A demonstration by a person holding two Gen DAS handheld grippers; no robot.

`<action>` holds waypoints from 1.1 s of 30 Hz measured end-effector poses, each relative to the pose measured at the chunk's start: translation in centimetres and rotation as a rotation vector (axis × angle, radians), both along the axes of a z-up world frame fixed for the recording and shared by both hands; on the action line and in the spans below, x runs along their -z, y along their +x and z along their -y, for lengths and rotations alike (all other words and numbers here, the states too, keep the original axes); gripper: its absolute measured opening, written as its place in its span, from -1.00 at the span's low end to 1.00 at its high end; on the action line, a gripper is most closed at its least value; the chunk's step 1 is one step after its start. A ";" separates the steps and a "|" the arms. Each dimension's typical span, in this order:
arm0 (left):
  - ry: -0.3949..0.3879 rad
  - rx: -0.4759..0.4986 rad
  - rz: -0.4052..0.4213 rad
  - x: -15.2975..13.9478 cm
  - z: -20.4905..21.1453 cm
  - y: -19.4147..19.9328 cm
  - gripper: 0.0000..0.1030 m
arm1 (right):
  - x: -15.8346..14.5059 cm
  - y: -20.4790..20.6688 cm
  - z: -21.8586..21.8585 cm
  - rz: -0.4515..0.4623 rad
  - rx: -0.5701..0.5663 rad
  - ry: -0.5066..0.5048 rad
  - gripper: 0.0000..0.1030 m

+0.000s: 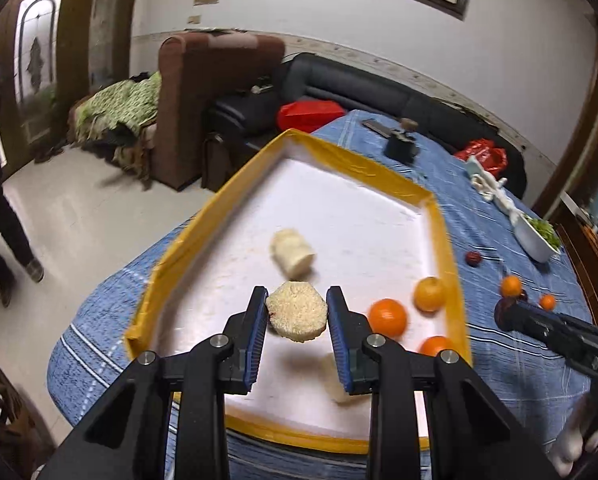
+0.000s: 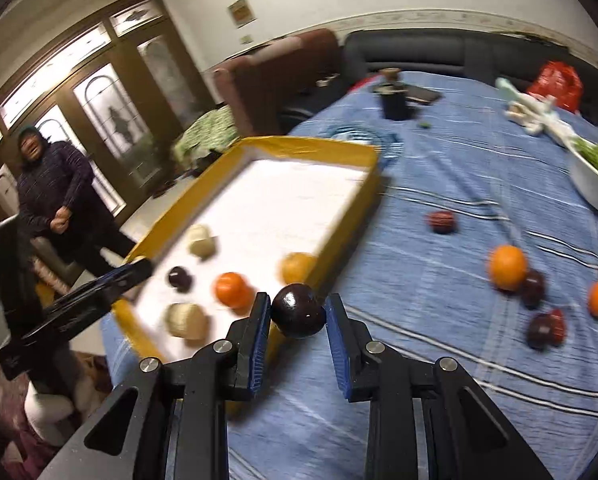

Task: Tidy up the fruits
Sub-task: 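Carry the white slice and a dark plum into the yellow tray, opening both grippers, then move both grippers back over the oranges on the tablecloth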

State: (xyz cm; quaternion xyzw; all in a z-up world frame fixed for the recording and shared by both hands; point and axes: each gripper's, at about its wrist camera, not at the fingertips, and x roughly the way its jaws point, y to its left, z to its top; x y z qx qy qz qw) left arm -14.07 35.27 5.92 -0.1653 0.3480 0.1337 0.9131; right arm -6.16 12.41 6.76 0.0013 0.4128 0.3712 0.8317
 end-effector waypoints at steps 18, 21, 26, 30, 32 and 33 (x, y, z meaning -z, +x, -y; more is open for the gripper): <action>-0.063 -0.039 0.016 0.1 -1.5 -1.3 0.63 | 2.6 -3.6 -7.8 0.022 -0.124 -0.071 0.21; -0.069 -0.026 0.031 -0.7 -0.8 -1.7 0.68 | 1.9 -3.9 -6.9 0.044 -0.110 -0.061 0.20; -0.052 0.015 0.014 -1.4 1.3 -1.7 0.68 | 0.8 -3.9 -3.6 0.063 -0.046 -0.039 0.24; 0.015 0.049 0.001 -1.8 3.6 -1.5 0.68 | 0.4 -3.6 -0.5 0.073 0.029 -0.029 0.31; 0.068 0.067 -0.020 -1.7 5.1 -1.2 0.68 | 0.4 -3.3 1.3 0.069 0.071 -0.018 0.36; 0.085 0.068 -0.027 -1.7 5.5 -1.1 0.68 | 0.4 -3.2 2.1 0.063 0.086 -0.013 0.36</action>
